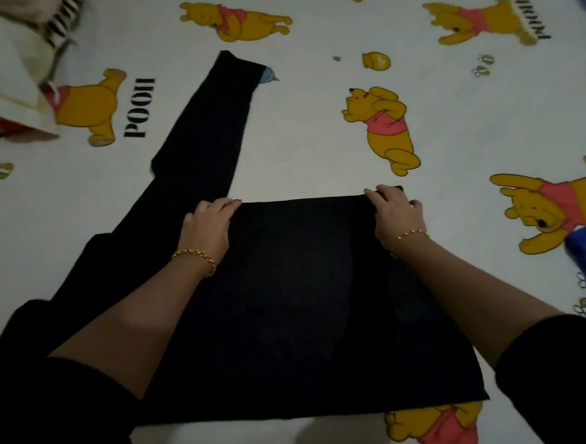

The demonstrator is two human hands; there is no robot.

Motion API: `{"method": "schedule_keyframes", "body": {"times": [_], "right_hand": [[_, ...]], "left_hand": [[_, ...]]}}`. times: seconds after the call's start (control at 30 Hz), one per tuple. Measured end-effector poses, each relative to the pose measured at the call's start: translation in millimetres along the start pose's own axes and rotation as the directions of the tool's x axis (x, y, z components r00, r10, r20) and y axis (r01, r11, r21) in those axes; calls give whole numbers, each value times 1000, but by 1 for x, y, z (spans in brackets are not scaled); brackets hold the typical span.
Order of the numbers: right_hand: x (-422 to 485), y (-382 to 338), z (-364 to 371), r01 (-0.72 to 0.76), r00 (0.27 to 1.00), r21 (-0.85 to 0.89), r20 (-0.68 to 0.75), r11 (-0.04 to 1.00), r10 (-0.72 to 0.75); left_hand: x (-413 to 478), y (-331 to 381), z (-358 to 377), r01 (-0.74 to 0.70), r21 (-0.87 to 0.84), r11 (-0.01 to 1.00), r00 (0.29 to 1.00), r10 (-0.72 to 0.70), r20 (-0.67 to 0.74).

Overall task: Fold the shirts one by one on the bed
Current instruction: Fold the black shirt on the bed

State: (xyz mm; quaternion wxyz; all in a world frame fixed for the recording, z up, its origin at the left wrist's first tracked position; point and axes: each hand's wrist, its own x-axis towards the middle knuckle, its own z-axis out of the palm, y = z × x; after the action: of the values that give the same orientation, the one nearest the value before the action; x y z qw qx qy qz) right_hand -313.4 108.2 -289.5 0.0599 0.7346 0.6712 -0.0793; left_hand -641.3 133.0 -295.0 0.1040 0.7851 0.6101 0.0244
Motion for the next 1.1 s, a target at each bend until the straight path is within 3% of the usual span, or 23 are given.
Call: {"method": "schedule_keyframes", "body": {"times": [0.1, 0.23, 0.33, 0.43, 0.53, 0.63, 0.8, 0.93, 1.03, 1.1], "right_hand": [[13, 9, 7, -5, 1000, -22, 3, 1000, 5], [27, 8, 4, -66, 995, -101, -84, 993, 58], [33, 1, 0, -47, 997, -124, -73, 991, 38], [39, -12, 1, 111, 993, 2, -49, 994, -111], [45, -25, 5, 294, 955, 163, -14, 942, -296], [50, -28, 7, 383, 921, 87, 41, 920, -388], [53, -17, 1, 349, 932, -93, 133, 932, -336], [40, -15, -3, 341, 939, -171, 19, 924, -343], [21, -9, -2, 360, 925, -142, -78, 922, -373], [-3, 1, 1, 380, 910, -110, -137, 918, -392]], "left_hand": [[19, 3, 5, -2, 143, 990, 995, -13, 99], [33, 3, 1, 100, 228, 969, 995, -102, -1], [34, 2, 0, 105, 262, 959, 994, -107, -6], [39, -4, 2, -5, 203, 979, 1000, 6, -5], [49, -12, -1, -208, 185, 960, 978, 199, 65], [57, -24, -8, -382, 165, 909, 913, 344, 221], [67, -39, -19, -563, 325, 760, 813, 441, 379], [53, -38, -24, -629, 412, 659, 777, 517, 359], [33, -29, -32, -607, 420, 675, 790, 454, 412], [15, -29, -36, -577, 375, 726, 813, 462, 356]]}}
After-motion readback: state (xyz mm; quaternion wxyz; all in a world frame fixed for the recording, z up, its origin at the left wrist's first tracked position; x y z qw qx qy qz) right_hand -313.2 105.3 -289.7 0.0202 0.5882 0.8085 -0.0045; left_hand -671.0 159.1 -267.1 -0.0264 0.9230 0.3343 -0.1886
